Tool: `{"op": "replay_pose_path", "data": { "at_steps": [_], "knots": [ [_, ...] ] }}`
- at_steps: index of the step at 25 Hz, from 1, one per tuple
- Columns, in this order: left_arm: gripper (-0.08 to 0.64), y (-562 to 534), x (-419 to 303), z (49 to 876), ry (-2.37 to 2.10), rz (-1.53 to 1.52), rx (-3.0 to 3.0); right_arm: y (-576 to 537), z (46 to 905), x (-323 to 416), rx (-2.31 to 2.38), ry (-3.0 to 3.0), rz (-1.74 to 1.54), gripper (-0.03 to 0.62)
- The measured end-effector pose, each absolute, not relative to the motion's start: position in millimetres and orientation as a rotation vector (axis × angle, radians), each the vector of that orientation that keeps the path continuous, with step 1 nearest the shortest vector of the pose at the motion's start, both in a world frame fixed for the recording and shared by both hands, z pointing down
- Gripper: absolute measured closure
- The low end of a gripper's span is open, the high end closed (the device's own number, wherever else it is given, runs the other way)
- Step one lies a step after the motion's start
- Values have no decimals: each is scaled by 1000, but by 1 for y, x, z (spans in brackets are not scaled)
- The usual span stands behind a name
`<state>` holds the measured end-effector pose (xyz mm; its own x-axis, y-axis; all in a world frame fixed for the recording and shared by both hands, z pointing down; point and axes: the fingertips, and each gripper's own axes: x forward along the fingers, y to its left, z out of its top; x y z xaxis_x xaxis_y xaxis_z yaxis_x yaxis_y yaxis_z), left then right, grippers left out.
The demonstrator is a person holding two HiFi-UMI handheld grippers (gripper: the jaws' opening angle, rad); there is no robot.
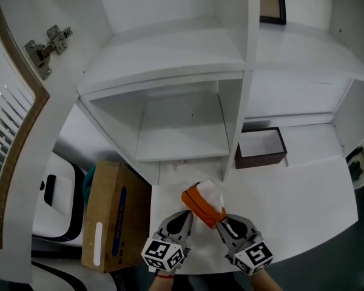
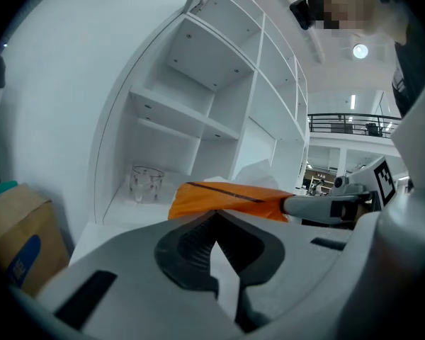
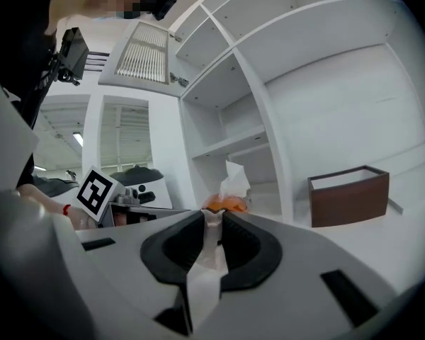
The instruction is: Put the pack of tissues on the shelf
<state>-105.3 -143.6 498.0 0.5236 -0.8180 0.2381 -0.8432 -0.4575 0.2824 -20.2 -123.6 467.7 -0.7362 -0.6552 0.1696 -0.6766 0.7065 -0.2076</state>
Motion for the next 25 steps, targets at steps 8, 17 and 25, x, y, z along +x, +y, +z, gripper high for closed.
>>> {"op": "replay_pose_path", "data": {
  "at_steps": [8,17,25],
  "knots": [
    [555,-185,-96,515,-1281,153,2487,-161,489,-32,1242,-2700,272,543],
    [557,-211,-98,536,-1254,154,2467,-194,508,-48,1326,-2514,28,542],
    [557,-223,-102,539,-1269,126,2459,-213,511,-54,1445,-2410,-20,542]
  ]
}}
